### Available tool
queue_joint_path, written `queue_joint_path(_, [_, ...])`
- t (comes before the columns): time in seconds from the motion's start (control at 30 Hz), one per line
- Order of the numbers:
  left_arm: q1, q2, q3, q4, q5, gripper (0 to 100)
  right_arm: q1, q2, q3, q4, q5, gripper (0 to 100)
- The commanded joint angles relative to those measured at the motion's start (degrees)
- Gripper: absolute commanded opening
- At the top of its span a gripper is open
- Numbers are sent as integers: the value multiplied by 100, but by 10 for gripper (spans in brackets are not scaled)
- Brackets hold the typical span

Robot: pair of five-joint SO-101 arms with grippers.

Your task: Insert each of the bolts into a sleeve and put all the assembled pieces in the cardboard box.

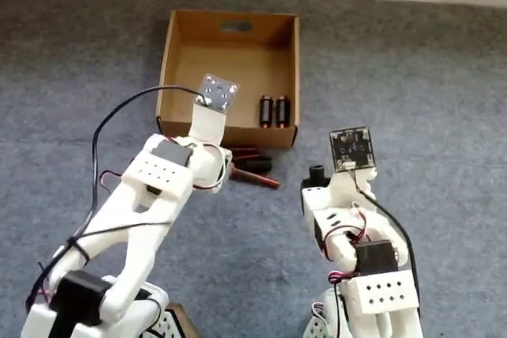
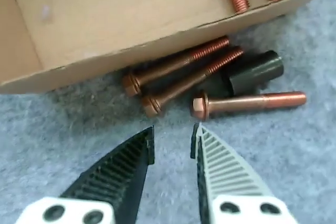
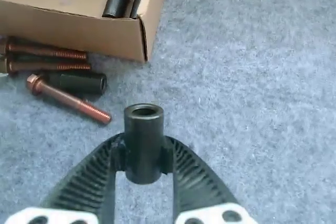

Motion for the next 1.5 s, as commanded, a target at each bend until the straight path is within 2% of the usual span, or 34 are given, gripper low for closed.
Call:
queue_joint_path(0.0, [145,453,-268,-316,35,141,66,-92,-40,-101,-44,6])
queue_joint_path(0.17, [198,936,-505,-290,62,141,66,-92,-31,-110,-44,6])
queue_joint_path(0.5, [198,954,-532,-290,97,141,66,-92,-22,-119,-44,6])
queue_joint_path(0.67, [215,954,-541,-290,730,185,66,-92,-22,-119,-44,6])
queue_joint_path(0.9, [646,954,-549,-290,730,213,66,-92,-22,-119,-44,6])
queue_joint_path(1.2, [734,954,-936,-290,747,213,66,-92,-22,-119,-44,6])
queue_joint_path(1.47, [1095,1015,-919,-325,756,213,66,-92,-22,-119,-44,6])
